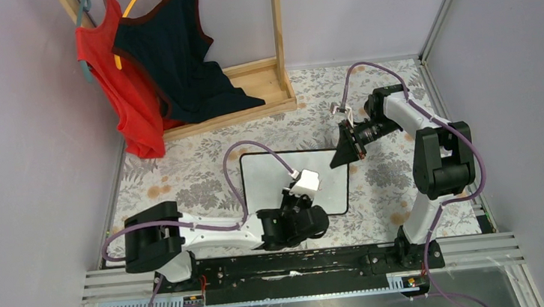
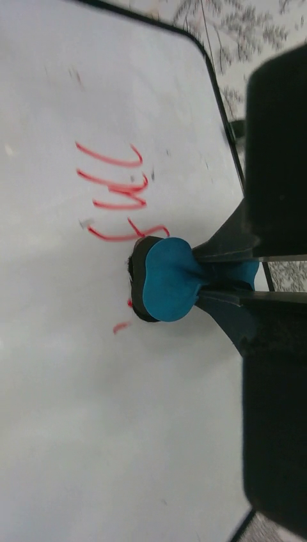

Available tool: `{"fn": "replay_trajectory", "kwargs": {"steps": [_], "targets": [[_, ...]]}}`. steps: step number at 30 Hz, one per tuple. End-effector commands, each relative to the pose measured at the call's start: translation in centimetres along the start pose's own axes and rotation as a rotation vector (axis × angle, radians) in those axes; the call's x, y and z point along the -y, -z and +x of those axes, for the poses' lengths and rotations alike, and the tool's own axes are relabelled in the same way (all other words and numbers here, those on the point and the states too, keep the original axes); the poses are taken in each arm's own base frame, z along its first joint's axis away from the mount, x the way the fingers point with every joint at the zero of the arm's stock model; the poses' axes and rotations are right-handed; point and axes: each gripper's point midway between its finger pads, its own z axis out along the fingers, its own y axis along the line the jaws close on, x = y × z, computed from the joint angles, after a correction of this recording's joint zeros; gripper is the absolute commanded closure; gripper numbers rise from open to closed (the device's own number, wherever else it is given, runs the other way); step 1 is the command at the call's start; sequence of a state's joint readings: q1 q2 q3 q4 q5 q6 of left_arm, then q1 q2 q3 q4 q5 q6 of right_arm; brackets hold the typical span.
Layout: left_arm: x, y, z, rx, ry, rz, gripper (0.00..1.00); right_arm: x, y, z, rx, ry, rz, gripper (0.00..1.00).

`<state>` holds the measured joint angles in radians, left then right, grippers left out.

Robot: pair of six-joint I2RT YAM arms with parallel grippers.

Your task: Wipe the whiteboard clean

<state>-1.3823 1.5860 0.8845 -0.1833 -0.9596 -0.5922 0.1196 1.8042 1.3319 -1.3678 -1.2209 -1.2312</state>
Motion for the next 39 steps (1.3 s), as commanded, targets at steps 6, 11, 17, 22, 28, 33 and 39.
{"fn": "replay_trajectory", "kwargs": {"steps": [6,11,17,22,28,33,39], "targets": [[2.2,-0.4,-2.8,0.066,0.108,0.067,1.0,-1.8,-0.9,-0.4,0.007,-0.074,-0.065,1.0],[-2.1,0.7,-1.8,0.061,0.121,-0.019,1.0,-1.8,-0.9,-0.4,0.007,-0.073,-0.065,1.0],[-6.1,1.8,-0.8,0.053,0.13,-0.096,1.0,-1.8,-1.0,-0.4,0.005,-0.07,-0.066,1.0],[-5.9,1.6,-0.8,0.053,0.122,-0.097,1.0,-1.8,-1.0,-0.3,0.003,-0.075,-0.066,1.0],[-2.2,0.2,-1.3,0.05,0.085,-0.032,1.0,-1.9,-1.0,-0.3,0.002,-0.072,-0.066,1.0],[1.8,-1.0,-2.6,0.06,0.076,0.045,1.0,-2.0,-1.0,-0.3,0.0,-0.07,-0.065,1.0],[5.9,-1.4,-5.3,0.093,0.091,0.142,1.0,-2.0,-1.0,-0.3,0.001,-0.069,-0.065,1.0]]}}
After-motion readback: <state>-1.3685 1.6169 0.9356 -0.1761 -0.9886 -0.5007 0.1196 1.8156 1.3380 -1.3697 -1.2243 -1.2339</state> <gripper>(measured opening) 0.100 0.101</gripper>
